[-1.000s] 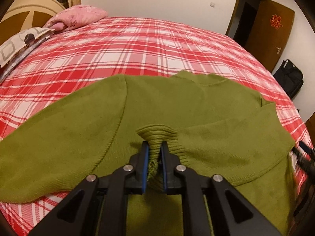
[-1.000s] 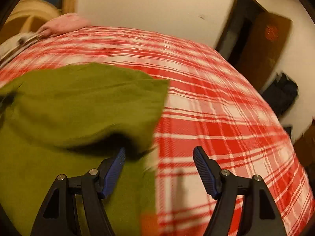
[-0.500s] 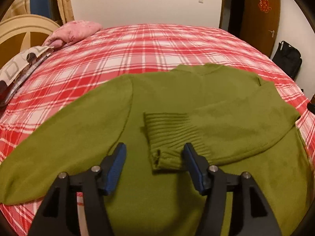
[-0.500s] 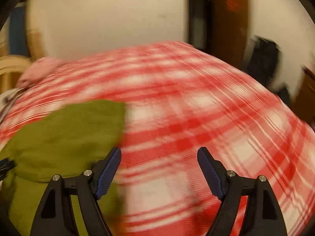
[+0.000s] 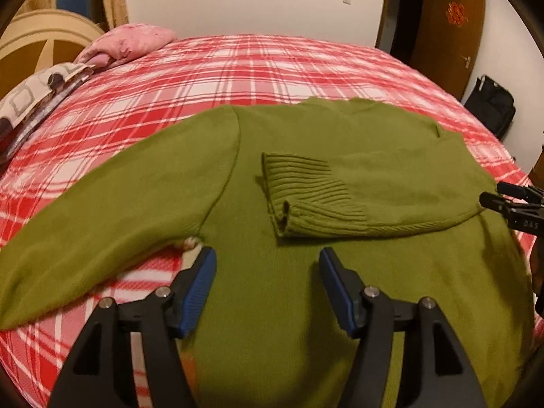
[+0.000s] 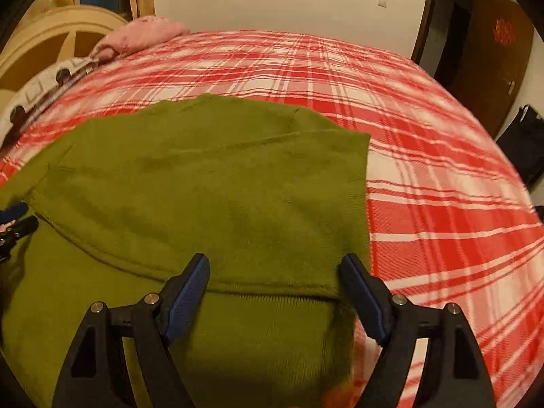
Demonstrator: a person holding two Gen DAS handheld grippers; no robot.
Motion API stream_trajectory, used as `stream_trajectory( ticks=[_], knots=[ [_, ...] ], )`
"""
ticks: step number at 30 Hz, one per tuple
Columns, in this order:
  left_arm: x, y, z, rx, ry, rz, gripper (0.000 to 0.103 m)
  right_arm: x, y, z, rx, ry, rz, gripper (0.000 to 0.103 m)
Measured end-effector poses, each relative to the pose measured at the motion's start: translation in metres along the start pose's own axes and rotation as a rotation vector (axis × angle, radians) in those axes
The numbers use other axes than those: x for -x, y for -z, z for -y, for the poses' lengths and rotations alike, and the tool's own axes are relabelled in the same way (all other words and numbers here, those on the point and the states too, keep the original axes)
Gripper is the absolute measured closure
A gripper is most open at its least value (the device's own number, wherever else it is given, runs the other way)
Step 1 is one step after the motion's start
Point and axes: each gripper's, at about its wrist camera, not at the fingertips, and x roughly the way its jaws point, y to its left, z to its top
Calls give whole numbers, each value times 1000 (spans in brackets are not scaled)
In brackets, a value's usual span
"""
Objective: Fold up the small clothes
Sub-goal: 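Move the left gripper to the other sleeve's ribbed cuff and grasp it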
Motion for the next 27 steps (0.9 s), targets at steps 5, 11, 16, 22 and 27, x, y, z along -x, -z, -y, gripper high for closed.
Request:
stream_trajectory(
  ticks=[5, 11, 16, 22, 27],
  knots=[
    [26, 8, -16, 46, -41, 57, 24, 14, -35, -43, 63, -80, 45, 23],
    [52, 14, -46, 63, -116, 112, 16, -9, -53, -131, 173, -128, 43, 23],
    [70, 22, -85, 112, -189, 132, 16, -36, -42, -164, 187, -139, -19, 23],
    [91, 40, -154, 194, -315, 151, 16, -31, -29, -164, 182, -146, -16, 23],
    [109, 68, -227, 331, -467, 127, 16, -13, -36, -171, 200, -179, 54, 23]
  ],
)
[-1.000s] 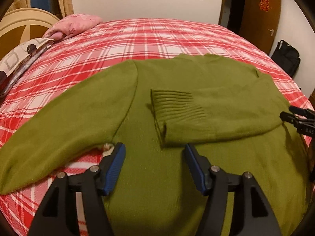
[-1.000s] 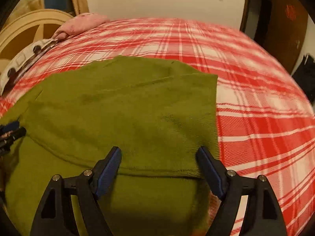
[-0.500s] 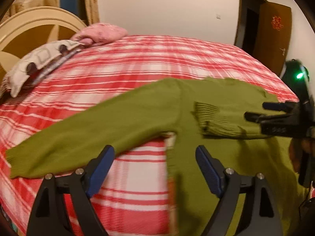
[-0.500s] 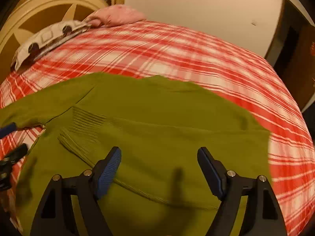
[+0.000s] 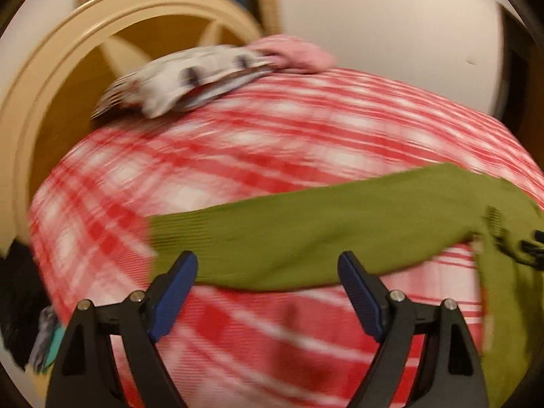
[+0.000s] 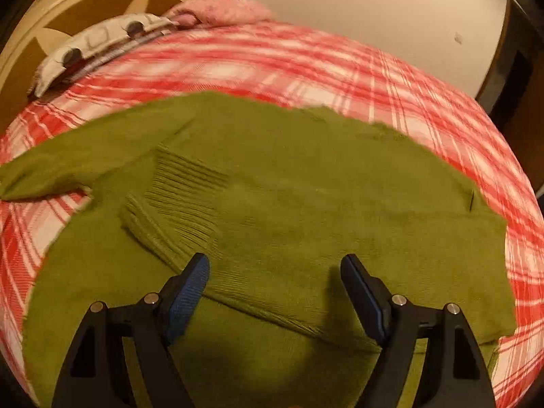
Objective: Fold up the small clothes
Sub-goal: 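Move the left gripper to the other sleeve's ribbed cuff and grasp it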
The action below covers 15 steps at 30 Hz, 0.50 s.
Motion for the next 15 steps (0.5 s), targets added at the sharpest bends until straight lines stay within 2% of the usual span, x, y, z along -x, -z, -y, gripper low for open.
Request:
stream_trajectory(
  ticks=[2, 5, 8, 10, 15],
  knots=[
    [-4, 3, -22, 36, -36, -7, 16, 0, -11, -5, -11, 6, 27, 23],
    [-13, 8, -53, 110, -86, -35, 16, -15, -19, -15, 9, 27, 3, 23],
    [-20, 15, -74, 182, -77, -56, 16, -25, -9, -27, 28, -4, -45, 23],
    [-28, 18, -81, 214, -59, -72, 16, -16, -1, -31, 40, 1, -16, 23],
    [-42, 19, -78, 234, -47, -85, 16, 2, 9, -37, 75, -24, -21, 23]
  ],
)
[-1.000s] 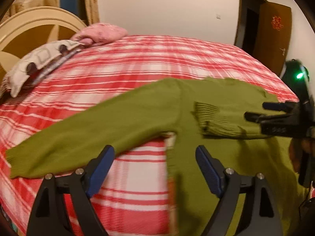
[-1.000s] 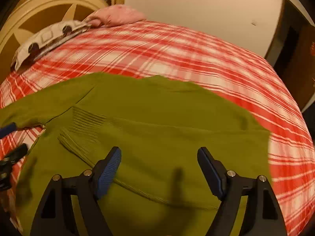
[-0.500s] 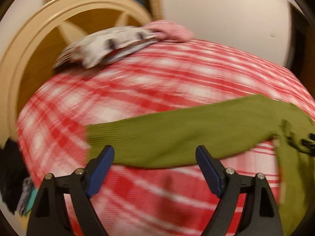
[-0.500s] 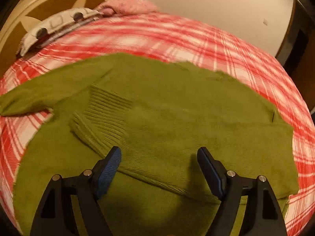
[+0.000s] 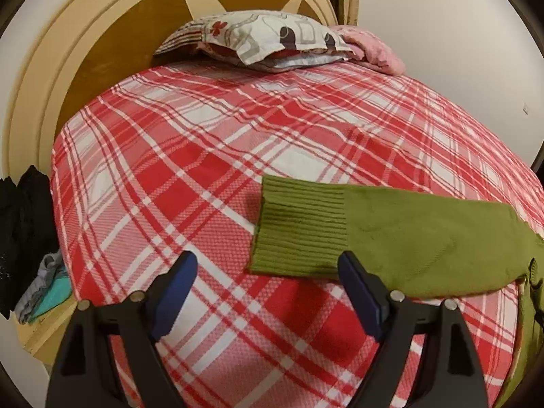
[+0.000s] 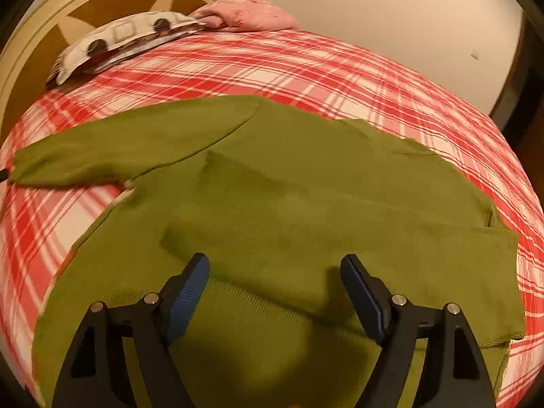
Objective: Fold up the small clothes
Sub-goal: 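Move the left gripper to the other sleeve's ribbed cuff and grasp it, then lift the sleeve with the left gripper, lay it across the body, release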
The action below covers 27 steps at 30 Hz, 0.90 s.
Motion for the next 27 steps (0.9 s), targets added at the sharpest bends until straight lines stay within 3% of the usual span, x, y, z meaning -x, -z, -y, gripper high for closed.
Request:
stream_trajectory(
  ticks=[3, 5, 7, 11, 13, 18, 27],
  knots=[
    [-6, -3, 2, 14, 12, -12, 19, 17, 8, -8, 27, 2, 42, 23],
    [-9, -3, 3, 16, 23, -19, 26, 29, 14, -13, 30, -14, 69, 23],
    [-10, -3, 5, 19, 48, -25, 43, 40, 21, -17, 32, -28, 90, 23],
    [-11, -4, 6, 25, 75, -15, 48, 50, 35, -26, 54, -24, 113, 23],
    [-11, -5, 4, 35, 88, -11, 62, 53, 41, -30, 56, -32, 118, 23],
    [-8, -5, 4, 39, 149, -18, 84, 52, 51, -36, 44, -50, 111, 23],
    [-9, -8, 4, 69, 190, -2, 90, 49, 61, -35, 22, -61, 102, 23]
  ],
)
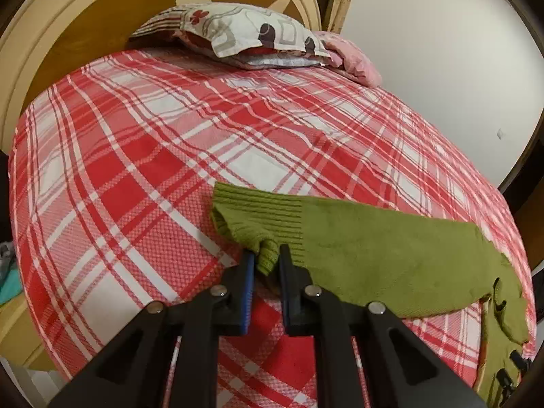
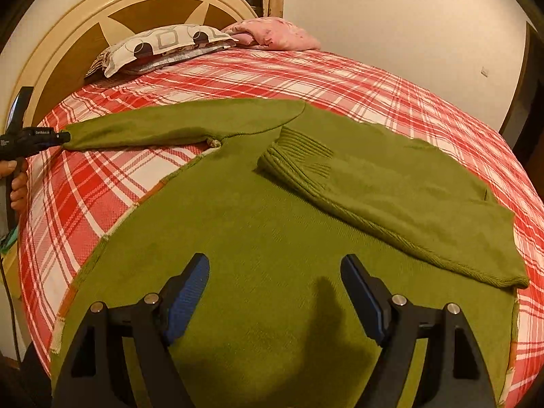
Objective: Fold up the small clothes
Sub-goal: 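Lift the sleeve with the left gripper, lay it across the body, release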
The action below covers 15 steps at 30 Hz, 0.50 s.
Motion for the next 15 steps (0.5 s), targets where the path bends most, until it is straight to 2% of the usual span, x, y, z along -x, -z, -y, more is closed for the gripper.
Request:
stream_trajectory(
  ticks=[3, 9, 15],
  knots=[
    [4, 0, 6, -32, 13, 23, 92, 2, 1, 4, -20, -2, 9, 23],
    [17, -13, 19, -35, 64, 63, 92, 5, 3, 6, -32, -1, 10, 23],
    [37, -26, 50, -71, 124, 105, 92, 13, 6, 9, -36, -5, 23, 23]
  ],
)
